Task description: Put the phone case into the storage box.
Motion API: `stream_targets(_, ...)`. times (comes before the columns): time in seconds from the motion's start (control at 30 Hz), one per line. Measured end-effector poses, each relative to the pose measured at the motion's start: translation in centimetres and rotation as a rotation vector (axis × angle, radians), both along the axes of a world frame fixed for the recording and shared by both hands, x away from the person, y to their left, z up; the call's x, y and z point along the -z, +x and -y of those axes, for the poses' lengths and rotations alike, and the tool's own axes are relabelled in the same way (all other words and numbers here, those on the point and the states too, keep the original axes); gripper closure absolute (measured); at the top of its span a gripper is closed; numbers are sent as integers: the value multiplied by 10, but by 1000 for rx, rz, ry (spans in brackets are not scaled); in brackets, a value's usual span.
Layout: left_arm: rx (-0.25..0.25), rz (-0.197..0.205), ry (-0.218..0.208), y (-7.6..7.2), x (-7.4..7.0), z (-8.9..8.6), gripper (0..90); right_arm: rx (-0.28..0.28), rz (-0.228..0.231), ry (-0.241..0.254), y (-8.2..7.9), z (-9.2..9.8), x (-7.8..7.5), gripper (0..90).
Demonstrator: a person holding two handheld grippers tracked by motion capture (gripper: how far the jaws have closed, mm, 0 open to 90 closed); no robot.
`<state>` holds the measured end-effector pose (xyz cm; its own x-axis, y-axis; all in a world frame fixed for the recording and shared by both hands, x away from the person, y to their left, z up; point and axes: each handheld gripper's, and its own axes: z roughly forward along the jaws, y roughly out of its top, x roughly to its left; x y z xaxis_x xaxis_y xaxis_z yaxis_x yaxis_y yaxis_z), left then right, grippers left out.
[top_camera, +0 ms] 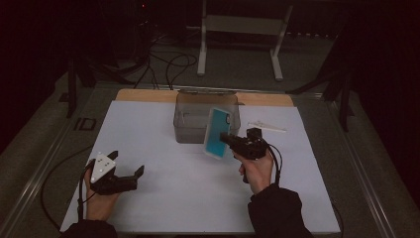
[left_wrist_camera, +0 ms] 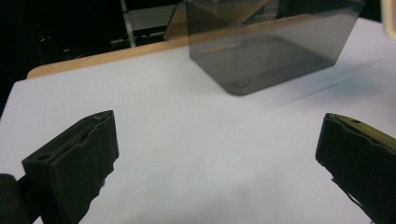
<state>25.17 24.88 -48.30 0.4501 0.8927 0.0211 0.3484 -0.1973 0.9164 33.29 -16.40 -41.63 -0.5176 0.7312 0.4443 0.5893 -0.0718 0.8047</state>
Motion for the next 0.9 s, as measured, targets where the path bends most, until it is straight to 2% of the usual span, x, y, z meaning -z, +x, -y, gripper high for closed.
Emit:
stream_targets(0.27,-16,5,-10,-9,8,-10,4,7,-13,-19,3,2,-5,817)
stream_targets(0.63,-36,20,-23,-10,12,-12,4,4,-36,-38,9,1,-14,816)
stream_targets(0.9,-43,27,-21,-11,12,-12,4,-5,-73,-67,16,-1,-21,817)
